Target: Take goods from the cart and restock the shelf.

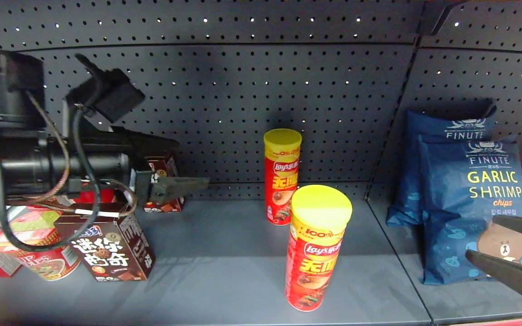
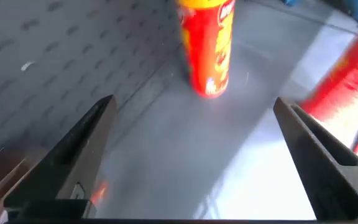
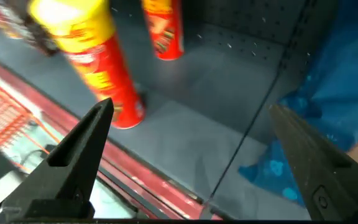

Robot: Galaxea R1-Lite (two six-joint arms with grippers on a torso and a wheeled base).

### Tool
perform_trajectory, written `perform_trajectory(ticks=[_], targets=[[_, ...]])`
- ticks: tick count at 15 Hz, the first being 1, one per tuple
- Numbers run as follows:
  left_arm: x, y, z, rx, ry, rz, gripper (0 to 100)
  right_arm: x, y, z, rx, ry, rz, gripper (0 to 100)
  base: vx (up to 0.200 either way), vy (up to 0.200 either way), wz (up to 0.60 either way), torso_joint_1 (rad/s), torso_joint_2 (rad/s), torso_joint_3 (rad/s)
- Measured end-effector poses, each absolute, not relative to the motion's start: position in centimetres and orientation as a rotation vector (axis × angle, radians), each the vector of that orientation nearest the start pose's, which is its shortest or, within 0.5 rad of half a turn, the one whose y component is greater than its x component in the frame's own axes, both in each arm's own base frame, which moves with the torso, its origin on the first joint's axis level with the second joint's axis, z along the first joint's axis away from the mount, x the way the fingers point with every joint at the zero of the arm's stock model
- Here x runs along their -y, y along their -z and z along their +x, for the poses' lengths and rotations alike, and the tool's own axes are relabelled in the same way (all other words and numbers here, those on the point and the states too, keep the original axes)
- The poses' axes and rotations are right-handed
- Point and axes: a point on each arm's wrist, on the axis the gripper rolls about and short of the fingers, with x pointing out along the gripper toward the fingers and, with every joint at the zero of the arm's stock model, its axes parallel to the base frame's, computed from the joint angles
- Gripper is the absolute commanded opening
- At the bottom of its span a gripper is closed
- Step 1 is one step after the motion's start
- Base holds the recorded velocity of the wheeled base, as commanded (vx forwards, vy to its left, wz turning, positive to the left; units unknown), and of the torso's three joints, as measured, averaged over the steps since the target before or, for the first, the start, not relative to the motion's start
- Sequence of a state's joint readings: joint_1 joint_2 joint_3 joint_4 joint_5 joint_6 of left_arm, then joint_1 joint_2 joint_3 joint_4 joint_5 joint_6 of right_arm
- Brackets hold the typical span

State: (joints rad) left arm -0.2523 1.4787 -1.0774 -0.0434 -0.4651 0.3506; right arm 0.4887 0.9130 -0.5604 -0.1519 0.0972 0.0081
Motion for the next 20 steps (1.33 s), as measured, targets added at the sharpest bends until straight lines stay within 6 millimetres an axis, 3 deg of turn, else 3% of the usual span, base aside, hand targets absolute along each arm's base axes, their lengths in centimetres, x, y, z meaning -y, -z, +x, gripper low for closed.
perform_trajectory(ticks=[4, 10, 15, 20], targets=[[5.8, -28.9, 20.7, -0.179, 0.614, 0.265, 100, -5.6, -22.1, 10.4, -0.250, -0.492, -0.058, 100, 0.000, 0.000, 0.00, 0.000, 0.00, 0.000], [4.7, -26.9, 16.8, -0.198, 0.552, 0.274, 100, -7.1, -21.6, 12.7, -0.265, -0.481, -0.072, 100, 0.000, 0.000, 0.00, 0.000, 0.00, 0.000], [5.0, -26.5, 15.8, -0.204, 0.461, 0.297, 100, -9.2, -20.3, 14.3, -0.300, -0.479, -0.104, 100, 0.000, 0.000, 0.00, 0.000, 0.00, 0.000], [5.2, -26.4, 15.7, -0.191, 0.453, 0.302, 100, -10.3, -19.0, 14.3, -0.297, -0.529, -0.107, 100, 0.000, 0.000, 0.00, 0.000, 0.00, 0.000]])
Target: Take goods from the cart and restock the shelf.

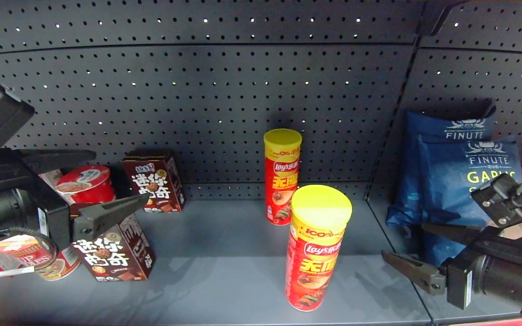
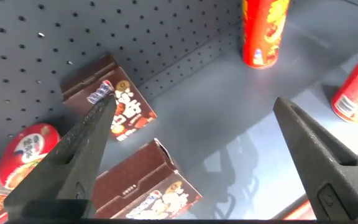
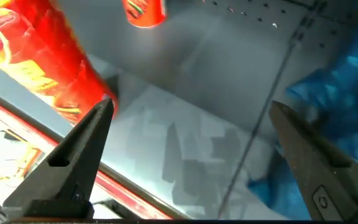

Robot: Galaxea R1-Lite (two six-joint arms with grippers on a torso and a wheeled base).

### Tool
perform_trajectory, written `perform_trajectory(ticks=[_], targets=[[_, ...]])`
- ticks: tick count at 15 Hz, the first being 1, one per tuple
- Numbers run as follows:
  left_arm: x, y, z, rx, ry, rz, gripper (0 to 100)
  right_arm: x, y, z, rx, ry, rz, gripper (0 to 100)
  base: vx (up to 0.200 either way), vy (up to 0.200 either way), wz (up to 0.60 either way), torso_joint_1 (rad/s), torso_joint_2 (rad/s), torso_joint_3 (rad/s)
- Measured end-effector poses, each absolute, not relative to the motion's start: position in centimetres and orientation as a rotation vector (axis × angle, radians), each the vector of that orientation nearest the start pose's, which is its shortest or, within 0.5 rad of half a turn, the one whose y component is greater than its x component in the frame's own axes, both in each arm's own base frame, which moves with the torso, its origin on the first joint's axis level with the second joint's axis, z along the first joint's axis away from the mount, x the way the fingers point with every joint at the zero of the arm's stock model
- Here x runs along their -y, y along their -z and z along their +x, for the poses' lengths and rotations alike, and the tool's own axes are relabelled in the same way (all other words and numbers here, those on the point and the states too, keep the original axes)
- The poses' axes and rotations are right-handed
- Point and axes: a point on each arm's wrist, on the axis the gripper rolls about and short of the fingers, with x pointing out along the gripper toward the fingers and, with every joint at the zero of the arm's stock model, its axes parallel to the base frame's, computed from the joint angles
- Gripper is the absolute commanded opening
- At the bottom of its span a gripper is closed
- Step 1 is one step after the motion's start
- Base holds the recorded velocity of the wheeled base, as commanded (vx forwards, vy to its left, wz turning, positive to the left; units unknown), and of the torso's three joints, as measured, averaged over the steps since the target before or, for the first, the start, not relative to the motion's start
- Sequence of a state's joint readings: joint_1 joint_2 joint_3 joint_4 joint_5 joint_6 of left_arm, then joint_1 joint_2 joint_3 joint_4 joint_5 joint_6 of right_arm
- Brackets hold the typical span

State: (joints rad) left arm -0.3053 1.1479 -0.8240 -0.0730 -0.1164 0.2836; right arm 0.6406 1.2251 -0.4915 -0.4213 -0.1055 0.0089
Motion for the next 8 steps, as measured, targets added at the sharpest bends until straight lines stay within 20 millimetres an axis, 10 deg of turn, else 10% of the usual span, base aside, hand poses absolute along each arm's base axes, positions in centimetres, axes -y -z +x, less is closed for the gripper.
perform_trajectory(ticks=[8], targets=[[4.7, -25.4, 15.5, -0.200, 0.404, 0.306, 100, -11.8, -16.6, 15.7, -0.367, -0.567, -0.157, 100, 0.000, 0.000, 0.00, 0.000, 0.00, 0.000]])
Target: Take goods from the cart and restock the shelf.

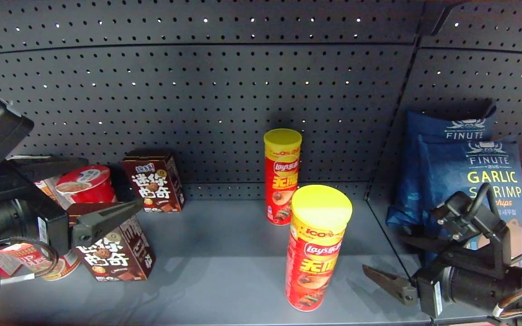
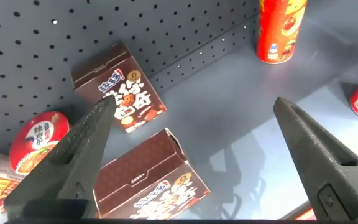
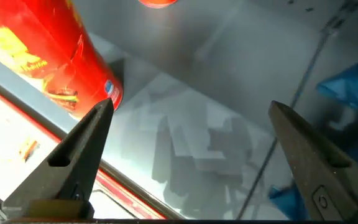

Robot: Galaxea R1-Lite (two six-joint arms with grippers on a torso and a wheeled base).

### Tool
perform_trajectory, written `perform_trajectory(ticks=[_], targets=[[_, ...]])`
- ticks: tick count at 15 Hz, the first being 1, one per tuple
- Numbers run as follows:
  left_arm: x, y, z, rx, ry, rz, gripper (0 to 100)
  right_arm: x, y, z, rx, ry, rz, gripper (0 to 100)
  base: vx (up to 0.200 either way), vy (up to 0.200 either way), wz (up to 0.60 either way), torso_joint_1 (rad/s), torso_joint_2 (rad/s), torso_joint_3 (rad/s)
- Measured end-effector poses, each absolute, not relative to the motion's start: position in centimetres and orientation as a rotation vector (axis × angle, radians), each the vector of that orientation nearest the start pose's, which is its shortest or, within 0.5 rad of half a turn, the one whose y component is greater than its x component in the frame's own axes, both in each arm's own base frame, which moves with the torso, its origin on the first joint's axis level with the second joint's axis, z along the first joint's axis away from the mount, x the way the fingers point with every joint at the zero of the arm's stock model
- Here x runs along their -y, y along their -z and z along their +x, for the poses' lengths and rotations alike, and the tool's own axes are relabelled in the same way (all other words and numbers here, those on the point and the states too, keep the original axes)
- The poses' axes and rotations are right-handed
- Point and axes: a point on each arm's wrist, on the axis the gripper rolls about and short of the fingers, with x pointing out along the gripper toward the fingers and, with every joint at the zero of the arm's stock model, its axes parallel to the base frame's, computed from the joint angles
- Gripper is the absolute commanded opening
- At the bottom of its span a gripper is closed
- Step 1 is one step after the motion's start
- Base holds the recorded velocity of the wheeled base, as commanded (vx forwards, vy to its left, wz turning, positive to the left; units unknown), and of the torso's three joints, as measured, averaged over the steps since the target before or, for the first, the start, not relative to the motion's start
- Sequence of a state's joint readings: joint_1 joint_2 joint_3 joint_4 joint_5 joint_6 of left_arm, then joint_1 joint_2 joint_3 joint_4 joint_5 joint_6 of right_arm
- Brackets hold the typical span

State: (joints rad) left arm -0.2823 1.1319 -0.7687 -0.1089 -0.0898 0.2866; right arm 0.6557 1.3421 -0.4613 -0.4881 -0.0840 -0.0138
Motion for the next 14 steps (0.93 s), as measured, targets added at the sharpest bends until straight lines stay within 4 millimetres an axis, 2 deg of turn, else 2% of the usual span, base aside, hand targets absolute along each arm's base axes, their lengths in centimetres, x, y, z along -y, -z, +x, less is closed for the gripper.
perform_trajectory(ticks=[9, 12, 14], targets=[[4.7, -25.7, 15.5, -0.192, 0.400, 0.306, 100, -13.2, -15.1, 17.4, -0.439, -0.560, -0.194, 100, 0.000, 0.000, 0.00, 0.000, 0.00, 0.000], [4.5, -25.8, 15.2, -0.185, 0.397, 0.302, 100, -12.8, -15.6, 17.0, -0.415, -0.558, -0.181, 100, 0.000, 0.000, 0.00, 0.000, 0.00, 0.000], [4.3, -25.1, 14.5, -0.200, 0.399, 0.303, 100, -12.0, -16.0, 15.9, -0.387, -0.560, -0.169, 100, 0.000, 0.000, 0.00, 0.000, 0.00, 0.000]])
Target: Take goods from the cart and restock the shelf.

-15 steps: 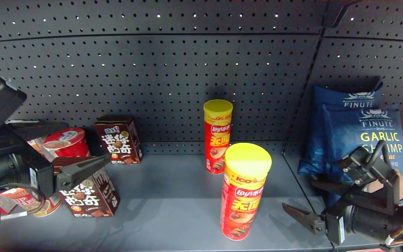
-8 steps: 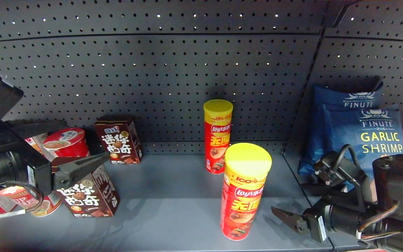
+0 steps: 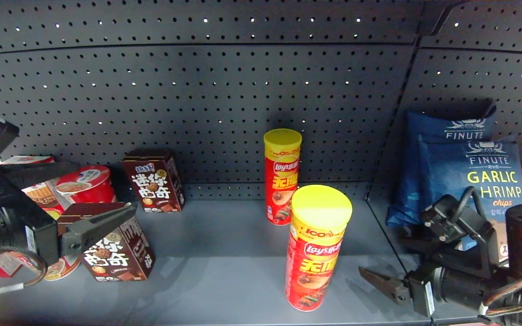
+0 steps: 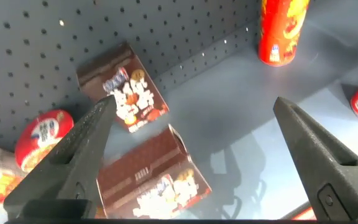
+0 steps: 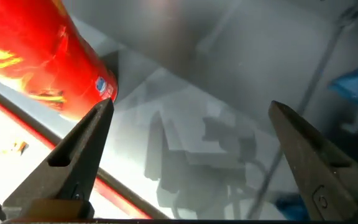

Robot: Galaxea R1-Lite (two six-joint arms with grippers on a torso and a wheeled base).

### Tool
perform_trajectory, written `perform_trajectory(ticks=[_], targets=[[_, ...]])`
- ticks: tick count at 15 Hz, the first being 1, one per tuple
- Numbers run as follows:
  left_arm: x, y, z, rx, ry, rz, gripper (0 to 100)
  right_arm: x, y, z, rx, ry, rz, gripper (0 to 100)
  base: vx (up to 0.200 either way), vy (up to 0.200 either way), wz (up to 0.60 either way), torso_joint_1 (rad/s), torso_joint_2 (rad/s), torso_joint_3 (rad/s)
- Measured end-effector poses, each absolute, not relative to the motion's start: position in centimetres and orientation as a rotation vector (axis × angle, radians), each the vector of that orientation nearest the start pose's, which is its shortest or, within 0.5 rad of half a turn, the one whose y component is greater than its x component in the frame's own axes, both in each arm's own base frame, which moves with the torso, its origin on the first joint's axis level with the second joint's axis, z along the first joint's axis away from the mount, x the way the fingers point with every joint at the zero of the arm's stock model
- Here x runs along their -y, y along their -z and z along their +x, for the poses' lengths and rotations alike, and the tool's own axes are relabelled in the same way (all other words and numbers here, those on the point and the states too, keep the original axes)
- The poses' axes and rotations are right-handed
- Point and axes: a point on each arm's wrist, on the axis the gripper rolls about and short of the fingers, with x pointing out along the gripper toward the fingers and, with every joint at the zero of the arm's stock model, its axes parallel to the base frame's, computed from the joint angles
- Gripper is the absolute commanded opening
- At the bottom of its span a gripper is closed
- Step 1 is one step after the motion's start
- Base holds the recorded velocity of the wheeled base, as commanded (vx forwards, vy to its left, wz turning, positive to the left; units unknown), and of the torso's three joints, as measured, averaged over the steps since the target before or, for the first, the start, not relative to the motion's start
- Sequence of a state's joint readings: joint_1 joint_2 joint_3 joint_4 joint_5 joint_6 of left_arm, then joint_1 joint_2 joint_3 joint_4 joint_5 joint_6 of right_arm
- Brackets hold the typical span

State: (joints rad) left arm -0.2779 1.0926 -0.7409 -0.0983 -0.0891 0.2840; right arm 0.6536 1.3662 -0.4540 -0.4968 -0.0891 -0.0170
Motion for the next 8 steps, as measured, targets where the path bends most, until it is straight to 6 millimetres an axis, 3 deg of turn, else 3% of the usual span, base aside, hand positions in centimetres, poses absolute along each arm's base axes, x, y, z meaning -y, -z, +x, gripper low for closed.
perform_trajectory(ticks=[3, 8], targets=[[4.2, -25.3, 14.1, -0.185, 0.389, 0.303, 100, -11.8, -16.2, 15.8, -0.378, -0.563, -0.165, 100, 0.000, 0.000, 0.00, 0.000, 0.00, 0.000], [3.8, -25.3, 14.0, -0.180, 0.364, 0.299, 100, -14.1, -16.3, 18.2, -0.388, -0.577, -0.174, 100, 0.000, 0.000, 0.00, 0.000, 0.00, 0.000]])
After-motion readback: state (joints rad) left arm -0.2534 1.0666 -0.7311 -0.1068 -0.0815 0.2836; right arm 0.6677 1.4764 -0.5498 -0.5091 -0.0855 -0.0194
